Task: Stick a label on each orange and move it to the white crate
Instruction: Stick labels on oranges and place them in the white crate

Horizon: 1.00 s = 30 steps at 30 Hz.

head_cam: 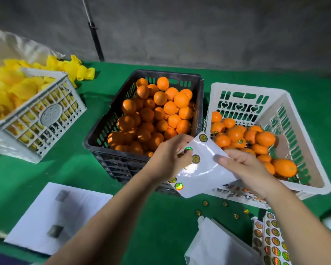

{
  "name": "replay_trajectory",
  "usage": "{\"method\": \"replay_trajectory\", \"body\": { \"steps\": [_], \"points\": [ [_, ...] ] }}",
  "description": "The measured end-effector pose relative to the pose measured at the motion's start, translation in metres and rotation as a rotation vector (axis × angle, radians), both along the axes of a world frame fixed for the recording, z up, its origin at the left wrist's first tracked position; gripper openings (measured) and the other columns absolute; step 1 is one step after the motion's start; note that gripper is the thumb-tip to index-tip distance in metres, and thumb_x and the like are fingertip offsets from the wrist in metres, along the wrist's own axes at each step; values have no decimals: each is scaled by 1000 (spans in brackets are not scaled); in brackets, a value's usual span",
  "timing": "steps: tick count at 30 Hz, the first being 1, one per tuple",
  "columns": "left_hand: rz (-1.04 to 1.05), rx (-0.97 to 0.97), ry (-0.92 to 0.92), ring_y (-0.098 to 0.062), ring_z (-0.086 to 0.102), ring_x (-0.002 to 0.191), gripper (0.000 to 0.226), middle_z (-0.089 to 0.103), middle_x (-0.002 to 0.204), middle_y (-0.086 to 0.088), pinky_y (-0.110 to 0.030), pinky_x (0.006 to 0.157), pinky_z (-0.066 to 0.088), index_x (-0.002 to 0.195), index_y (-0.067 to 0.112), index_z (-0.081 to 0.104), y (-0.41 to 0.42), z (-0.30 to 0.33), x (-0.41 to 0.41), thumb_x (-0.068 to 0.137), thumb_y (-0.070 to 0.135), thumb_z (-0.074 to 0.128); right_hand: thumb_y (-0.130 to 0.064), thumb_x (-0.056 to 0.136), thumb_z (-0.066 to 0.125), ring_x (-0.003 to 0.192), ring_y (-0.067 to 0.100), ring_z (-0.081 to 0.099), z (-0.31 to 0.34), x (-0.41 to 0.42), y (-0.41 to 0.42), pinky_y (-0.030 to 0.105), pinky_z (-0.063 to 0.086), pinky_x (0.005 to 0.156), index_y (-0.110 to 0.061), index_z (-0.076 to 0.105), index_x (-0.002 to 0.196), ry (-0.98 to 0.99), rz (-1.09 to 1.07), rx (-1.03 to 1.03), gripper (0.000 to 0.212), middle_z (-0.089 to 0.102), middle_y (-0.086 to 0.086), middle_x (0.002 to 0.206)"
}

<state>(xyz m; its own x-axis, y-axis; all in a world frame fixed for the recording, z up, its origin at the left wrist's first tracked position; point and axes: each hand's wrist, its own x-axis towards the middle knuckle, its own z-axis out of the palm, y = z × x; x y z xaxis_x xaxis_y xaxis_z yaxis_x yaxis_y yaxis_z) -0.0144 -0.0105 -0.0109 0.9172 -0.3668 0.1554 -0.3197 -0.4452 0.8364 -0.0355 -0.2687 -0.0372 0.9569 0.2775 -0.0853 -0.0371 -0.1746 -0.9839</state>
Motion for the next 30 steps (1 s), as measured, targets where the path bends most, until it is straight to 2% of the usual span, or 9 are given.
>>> {"method": "replay_trajectory", "body": {
  "steps": [3, 6, 10, 12, 15, 20, 25, 28, 30],
  "points": [
    [-4, 216, -121, -6, 65, 78, 20, 70, 90, 17, -32, 66, 54, 121, 29, 68, 7, -4, 30, 103, 36, 63, -32, 94, 70, 93, 19, 78, -10, 5, -5, 25, 60, 76, -20, 80, 110, -26, -119, 102, 23, 81, 3, 104],
    [112, 542, -204, -22, 62, 113, 33, 67, 126, 1, -41, 93, 55, 135, 27, 64, 33, -7, 77, 104, 37, 59, -40, 86, 73, 108, 34, 75, -18, 9, -5, 50, 59, 92, -23, 80, 110, -11, -293, 255, 31, 78, 12, 117],
    [416, 1066, -6, -45, 22, 153, 75, 17, 171, -19, -55, 123, 23, 161, 29, 29, 84, -12, 133, 97, 46, 63, -33, 93, 68, 107, 31, 76, -22, 5, 2, 50, 58, 93, -24, 79, 112, -35, -338, 213, 24, 79, 8, 116],
    [414, 1115, 109, -48, 21, 154, 77, -2, 175, -20, -57, 123, 28, 167, 29, 13, 101, -17, 148, 104, 38, 56, -26, 98, 65, 105, 29, 76, -22, 3, 4, 49, 60, 90, -23, 79, 113, -40, -351, 185, 20, 79, 6, 114],
    [386, 1145, 158, -50, 36, 141, 77, 1, 170, -22, -56, 103, 52, 168, 30, 8, 112, -24, 155, 106, 20, 52, -19, 101, 63, 103, 29, 76, -23, 3, 4, 50, 61, 89, -18, 77, 114, -41, -367, 166, 19, 79, 6, 113],
    [441, 1199, 18, -48, 35, 139, 67, 15, 160, -26, -53, 112, 43, 165, 27, 21, 108, -38, 149, 107, 20, 54, -32, 94, 66, 104, 27, 77, -22, 1, 6, 43, 63, 85, -25, 78, 114, -55, -375, 189, 24, 79, 5, 115],
    [521, 913, 119, -46, 43, 132, 54, 41, 145, -23, -54, 108, 44, 149, 15, 53, 102, -19, 147, 101, 40, 62, -36, 95, 67, 107, 27, 76, -22, 2, 4, 35, 64, 81, -28, 77, 118, -43, -385, 225, 27, 78, 5, 118],
    [506, 374, 262, -35, 59, 126, 71, 62, 135, -13, -49, 105, 53, 139, 22, 64, 86, 10, 122, 79, 57, 80, -35, 94, 68, 106, 28, 76, -17, -1, 6, 31, 62, 77, -28, 78, 117, -16, -395, 252, 26, 78, 6, 117],
    [339, -112, 290, -20, 71, 114, 64, 75, 120, 1, -42, 92, 59, 120, 32, 74, 66, 26, 84, 65, 65, 83, -33, 93, 68, 106, 29, 76, -12, -5, 7, 30, 62, 76, -28, 80, 112, 7, -393, 284, 24, 79, 7, 116]
  ]
}}
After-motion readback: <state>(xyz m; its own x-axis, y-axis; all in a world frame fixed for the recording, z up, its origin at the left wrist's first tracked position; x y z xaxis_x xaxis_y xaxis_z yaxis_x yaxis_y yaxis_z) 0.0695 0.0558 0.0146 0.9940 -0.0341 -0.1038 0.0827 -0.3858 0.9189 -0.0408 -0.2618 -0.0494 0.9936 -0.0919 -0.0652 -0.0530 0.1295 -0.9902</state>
